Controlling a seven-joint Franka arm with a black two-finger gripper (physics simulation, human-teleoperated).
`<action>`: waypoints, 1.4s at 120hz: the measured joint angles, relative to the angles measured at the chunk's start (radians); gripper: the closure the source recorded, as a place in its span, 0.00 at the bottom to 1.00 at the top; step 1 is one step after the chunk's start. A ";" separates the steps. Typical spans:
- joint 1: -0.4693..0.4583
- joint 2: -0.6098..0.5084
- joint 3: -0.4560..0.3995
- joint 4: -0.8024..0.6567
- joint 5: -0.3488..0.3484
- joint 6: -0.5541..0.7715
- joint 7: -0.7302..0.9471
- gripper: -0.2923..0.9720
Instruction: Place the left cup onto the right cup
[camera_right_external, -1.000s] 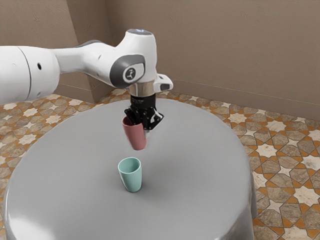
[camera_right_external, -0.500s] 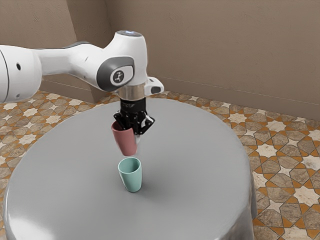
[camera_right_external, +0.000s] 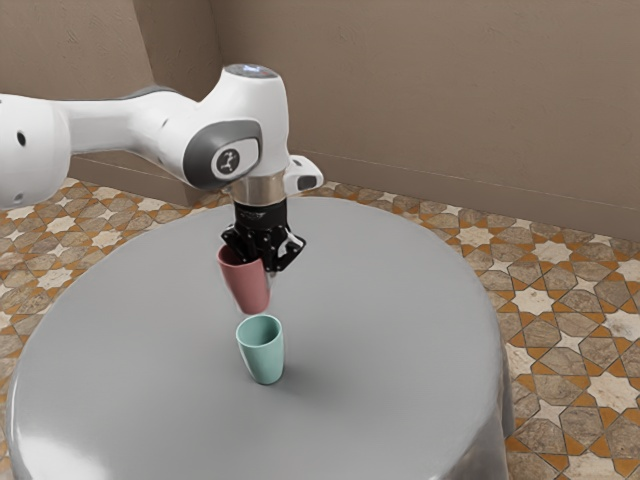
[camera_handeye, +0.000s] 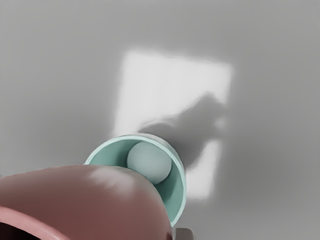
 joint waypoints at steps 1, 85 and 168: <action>0.000 0.000 0.000 0.000 0.001 0.002 -0.001 0.85; -0.001 0.043 -0.001 -0.047 0.010 0.077 -0.055 0.85; 0.000 0.078 -0.001 -0.076 0.005 0.108 -0.084 0.85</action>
